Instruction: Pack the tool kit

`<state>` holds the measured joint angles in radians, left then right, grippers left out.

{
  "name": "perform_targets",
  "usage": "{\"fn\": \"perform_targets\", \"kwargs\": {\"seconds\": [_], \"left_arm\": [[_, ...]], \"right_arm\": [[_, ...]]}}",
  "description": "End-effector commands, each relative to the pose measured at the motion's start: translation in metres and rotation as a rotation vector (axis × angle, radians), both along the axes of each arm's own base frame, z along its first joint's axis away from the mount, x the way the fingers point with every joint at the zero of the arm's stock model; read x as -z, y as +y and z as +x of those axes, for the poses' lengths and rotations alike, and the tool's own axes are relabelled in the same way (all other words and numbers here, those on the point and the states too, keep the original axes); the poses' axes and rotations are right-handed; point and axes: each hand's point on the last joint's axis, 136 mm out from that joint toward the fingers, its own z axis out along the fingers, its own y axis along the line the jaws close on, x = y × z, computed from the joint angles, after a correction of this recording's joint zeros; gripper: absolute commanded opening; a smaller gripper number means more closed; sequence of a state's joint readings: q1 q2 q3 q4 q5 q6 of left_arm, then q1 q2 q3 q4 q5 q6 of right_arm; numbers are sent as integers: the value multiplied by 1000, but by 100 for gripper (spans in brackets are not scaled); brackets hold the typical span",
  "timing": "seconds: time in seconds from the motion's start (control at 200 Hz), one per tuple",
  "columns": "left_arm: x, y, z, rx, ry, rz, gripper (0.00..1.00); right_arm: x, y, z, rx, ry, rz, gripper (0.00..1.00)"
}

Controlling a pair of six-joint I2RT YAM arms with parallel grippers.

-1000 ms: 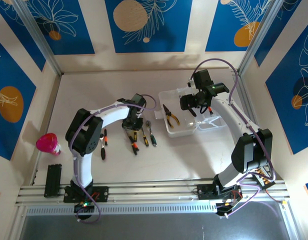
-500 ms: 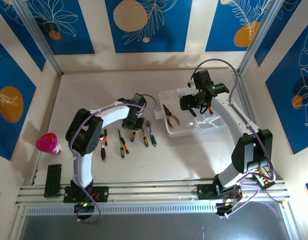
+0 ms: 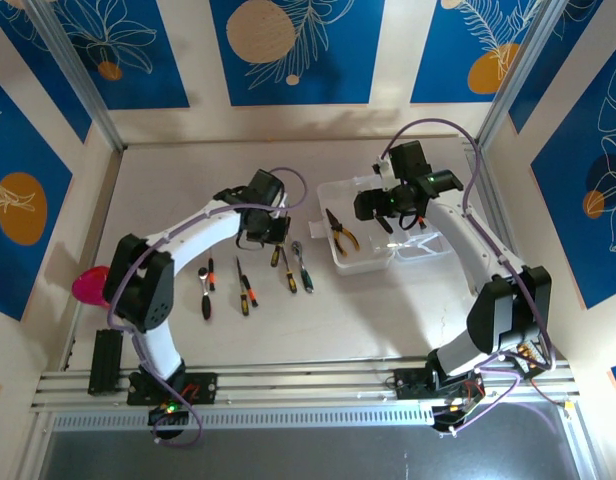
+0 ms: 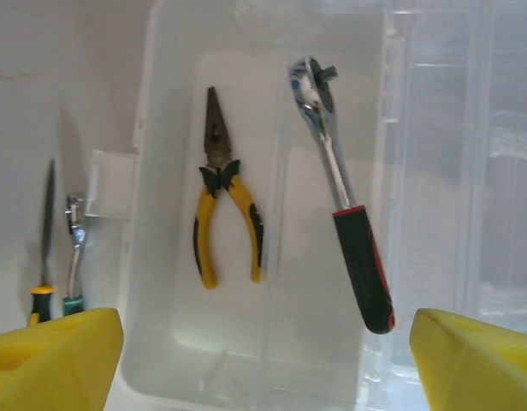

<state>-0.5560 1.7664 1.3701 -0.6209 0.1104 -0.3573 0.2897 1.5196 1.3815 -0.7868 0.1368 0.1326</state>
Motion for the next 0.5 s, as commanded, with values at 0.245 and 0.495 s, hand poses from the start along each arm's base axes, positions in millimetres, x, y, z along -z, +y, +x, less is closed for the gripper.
{"fn": "perform_targets", "kwargs": {"seconds": [0.245, 0.495], "left_arm": [[-96, -54, 2, 129, -81, -444, 0], [-135, -83, 5, 165, -78, -692, 0]], "right_arm": [[-40, 74, -32, -232, -63, 328, 99], [-43, 125, -52, -376, -56, 464, 99]]}}
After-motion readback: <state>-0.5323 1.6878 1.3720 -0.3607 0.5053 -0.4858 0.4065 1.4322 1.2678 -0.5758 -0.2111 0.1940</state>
